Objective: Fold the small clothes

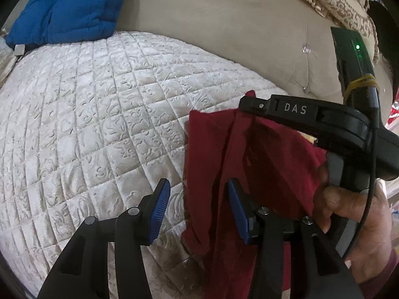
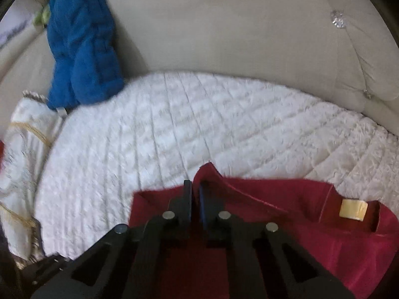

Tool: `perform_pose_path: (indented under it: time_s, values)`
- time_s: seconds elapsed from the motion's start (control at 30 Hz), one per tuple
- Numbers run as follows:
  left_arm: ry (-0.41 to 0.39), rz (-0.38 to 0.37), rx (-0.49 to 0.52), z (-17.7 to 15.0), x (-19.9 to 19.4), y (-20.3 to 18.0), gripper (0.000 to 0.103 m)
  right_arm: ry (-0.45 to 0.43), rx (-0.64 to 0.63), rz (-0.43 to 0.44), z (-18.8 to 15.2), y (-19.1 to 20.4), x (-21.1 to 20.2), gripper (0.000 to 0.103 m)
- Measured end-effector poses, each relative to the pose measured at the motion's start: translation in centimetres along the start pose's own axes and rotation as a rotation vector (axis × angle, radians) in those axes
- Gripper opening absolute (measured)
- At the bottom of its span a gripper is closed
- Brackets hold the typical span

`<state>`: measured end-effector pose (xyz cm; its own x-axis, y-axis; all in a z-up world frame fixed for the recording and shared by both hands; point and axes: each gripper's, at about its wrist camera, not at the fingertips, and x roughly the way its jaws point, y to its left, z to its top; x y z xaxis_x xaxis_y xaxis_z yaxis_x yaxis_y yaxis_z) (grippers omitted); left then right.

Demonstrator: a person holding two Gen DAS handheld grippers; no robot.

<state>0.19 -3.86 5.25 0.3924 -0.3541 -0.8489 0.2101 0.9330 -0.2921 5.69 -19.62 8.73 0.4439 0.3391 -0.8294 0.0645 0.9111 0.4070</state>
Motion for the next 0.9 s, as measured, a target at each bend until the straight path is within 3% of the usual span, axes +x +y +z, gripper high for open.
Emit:
perform_pose_path:
  time_s: [0.17,0.2,0.3,0.33,0.47,0.63,0.7,0.77,0.83,0.9]
  values:
    - [0.017,0.002,-0.007,-0.1,0.5,0.0,0.026,0.049,-0.013,0.016,-0.1,0.4,2.3,0.007]
    - [0.021,-0.006,-0.016,-0.1,0.6,0.2,0.026,0.048,-0.009,0.036,-0.2,0.4,2.0,0.016]
    - [0.020,-0.020,-0.037,0.0,0.3,0.4,0.026,0.086,0.034,0.124,-0.3,0.6,0.4,0.058]
    - [0.018,-0.016,-0.037,0.0,0.2,0.5,0.026,0.097,0.017,0.114,-0.3,1.1,0.2,0.065]
    - [0.024,-0.010,-0.020,-0.8,-0.8,0.7,0.026,0.181,-0.096,-0.025,-0.8,3.5,1.5,0.073]
    - [0.030,-0.013,-0.014,-1.3,-1.2,0.7,0.026,0.204,-0.222,-0.127,-1.4,6.2,3.6,0.094]
    - [0.032,-0.009,-0.013,-1.3,-1.1,0.6,0.027,0.199,-0.259,-0.169,-1.7,6.6,4.1,0.093]
    - [0.037,-0.017,-0.019,-1.3,-1.1,0.6,0.032,0.165,-0.261,-0.199,-1.9,6.1,3.4,0.072]
    - [0.043,-0.048,-0.029,-1.2,-0.9,0.5,0.034,0.143,-0.178,-0.101,-1.6,4.4,1.5,0.037]
    - [0.044,-0.084,-0.020,-1.3,-0.9,-0.1,0.035,0.130,-0.092,-0.004,-1.5,2.8,-0.2,0.020]
